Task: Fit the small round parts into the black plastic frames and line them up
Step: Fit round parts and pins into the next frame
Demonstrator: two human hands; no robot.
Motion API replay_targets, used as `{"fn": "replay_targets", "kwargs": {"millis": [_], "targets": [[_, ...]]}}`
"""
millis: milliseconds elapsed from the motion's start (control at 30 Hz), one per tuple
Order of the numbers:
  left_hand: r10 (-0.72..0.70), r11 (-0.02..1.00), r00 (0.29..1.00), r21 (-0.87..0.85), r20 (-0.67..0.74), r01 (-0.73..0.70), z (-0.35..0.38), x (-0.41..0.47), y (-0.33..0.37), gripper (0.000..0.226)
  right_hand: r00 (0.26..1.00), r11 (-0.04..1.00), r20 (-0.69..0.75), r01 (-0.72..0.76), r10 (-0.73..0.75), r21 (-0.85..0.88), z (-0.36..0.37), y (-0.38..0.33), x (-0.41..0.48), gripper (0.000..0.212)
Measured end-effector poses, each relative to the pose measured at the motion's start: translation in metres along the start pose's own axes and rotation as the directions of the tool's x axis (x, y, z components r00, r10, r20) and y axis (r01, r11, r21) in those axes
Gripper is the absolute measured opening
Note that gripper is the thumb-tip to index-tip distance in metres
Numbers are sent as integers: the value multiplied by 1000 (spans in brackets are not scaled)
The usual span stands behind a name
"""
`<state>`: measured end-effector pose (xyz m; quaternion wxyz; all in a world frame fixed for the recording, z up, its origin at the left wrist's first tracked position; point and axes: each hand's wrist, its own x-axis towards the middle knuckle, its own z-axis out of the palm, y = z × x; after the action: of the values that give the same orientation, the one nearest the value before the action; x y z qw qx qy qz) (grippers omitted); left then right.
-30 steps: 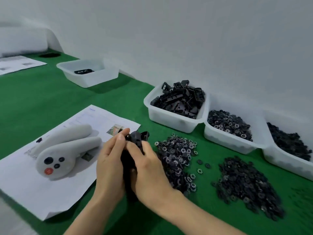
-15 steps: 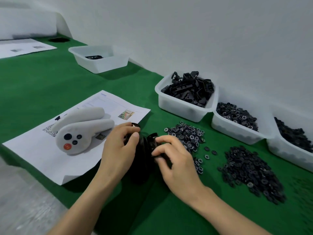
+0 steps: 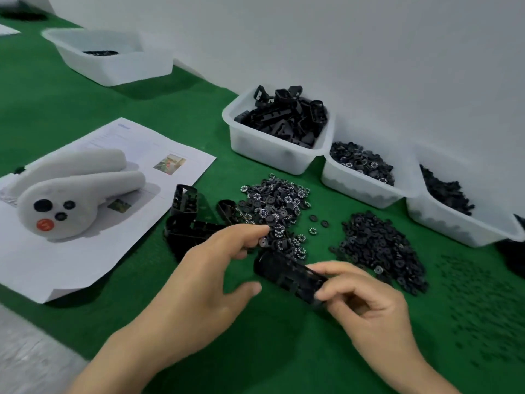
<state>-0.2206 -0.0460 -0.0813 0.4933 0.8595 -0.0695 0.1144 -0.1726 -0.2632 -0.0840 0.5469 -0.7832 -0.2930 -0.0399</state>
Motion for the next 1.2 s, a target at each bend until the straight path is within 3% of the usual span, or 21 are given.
{"fn": "replay_targets", "kwargs": {"millis": [67, 167, 267, 367, 433, 500, 533, 600, 667, 833, 967, 1133, 1200], "targets": [[-8, 999, 997, 37, 82, 5, 8, 0, 1, 65, 997, 993, 28, -76, 73, 96, -6, 3, -5, 36], [-23, 1000, 998, 16, 64, 22, 16, -2, 4, 55, 973, 929, 84, -232, 217, 289, -13, 8, -8, 43], [-44, 995, 998, -93, 39, 48, 20, -5, 4, 53, 956, 832, 140, -293, 258, 471, -15, 10, -8, 17], [-68, 983, 997, -167, 41, 74, 22, -8, 4, 53, 943, 794, 170, -333, 286, 509, -18, 12, -10, 35], [-72, 986, 996, -144, 43, 78, 23, -10, 3, 53, 953, 880, 137, -301, 269, 368, -21, 10, -10, 29], [-66, 997, 997, -35, 51, 68, 25, -11, 2, 50, 980, 986, 110, -162, 164, -25, -25, 10, -12, 33], [-64, 998, 996, 24, 61, 63, 27, -12, 1, 48, 985, 977, 134, -85, 112, -193, -26, 10, -13, 37], [-66, 993, 994, 99, 84, 57, 32, -14, -1, 49, 969, 937, 235, 8, 80, -350, -31, 8, -13, 37], [-72, 991, 993, 123, 94, 60, 35, -15, -2, 52, 955, 915, 277, 12, 109, -402, -35, 5, -6, 36], [-64, 986, 992, 161, 108, 46, 37, -16, -5, 53, 977, 829, 133, -67, 169, -556, -21, 7, 33, 11], [-69, 984, 993, 172, 96, 52, 36, -18, -6, 60, 964, 759, 120, -107, 238, -642, -6, 19, 53, 19], [-86, 984, 992, 162, 93, 70, 35, -16, -6, 59, 959, 768, 126, -120, 253, -629, 1, 19, 58, 3], [-88, 986, 991, 152, 101, 72, 33, -15, -6, 58, 958, 803, 134, -131, 253, -582, -3, 18, 52, 12]]}}
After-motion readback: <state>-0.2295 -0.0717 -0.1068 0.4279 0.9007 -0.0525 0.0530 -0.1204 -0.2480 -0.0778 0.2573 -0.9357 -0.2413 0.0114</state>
